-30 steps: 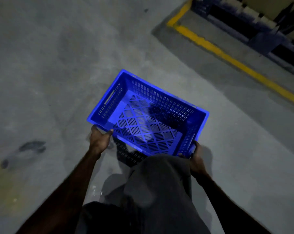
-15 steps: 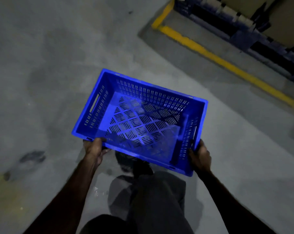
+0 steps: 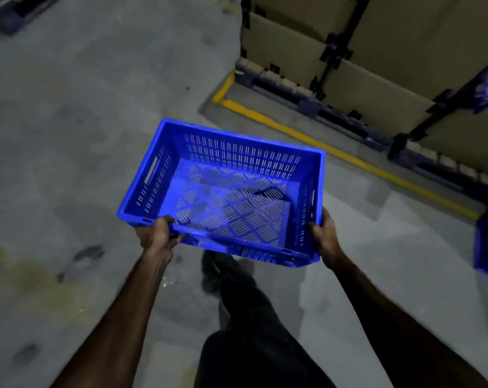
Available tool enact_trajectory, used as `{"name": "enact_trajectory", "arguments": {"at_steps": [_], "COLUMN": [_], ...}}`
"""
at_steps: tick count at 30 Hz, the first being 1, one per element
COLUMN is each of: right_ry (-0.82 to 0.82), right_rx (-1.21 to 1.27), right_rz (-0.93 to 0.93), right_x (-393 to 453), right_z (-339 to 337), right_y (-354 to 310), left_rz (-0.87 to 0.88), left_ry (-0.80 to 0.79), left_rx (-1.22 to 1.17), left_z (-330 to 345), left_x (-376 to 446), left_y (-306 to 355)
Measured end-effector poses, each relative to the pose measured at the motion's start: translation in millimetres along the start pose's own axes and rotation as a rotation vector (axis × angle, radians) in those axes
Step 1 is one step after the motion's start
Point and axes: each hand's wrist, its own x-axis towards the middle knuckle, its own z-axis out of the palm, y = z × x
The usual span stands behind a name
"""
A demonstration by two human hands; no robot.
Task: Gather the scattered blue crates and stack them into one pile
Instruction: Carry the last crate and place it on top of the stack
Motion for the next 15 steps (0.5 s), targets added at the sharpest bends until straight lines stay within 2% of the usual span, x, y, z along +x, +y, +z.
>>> {"name": "enact_trajectory", "arguments": {"at_steps": [3, 8, 15], "right_ry": [0.039, 0.101, 0.294], "right_rx": [0.104, 0.246, 0.461], "right_rz": [0.049, 0.026, 0.067], "right_x": [-54, -146, -251], "right_z": [-55, -144, -280], "right_y": [-14, -16, 15], "left_rz": [0.021, 0.079, 0.124], "left_ry": [-0.032, -0.080, -0.265], "left_rx": [-0.038, -0.006, 0.058], "left_z": [-18, -32, -2], "left_x": [-82, -191, -327], "left_y": [15, 19, -18]}}
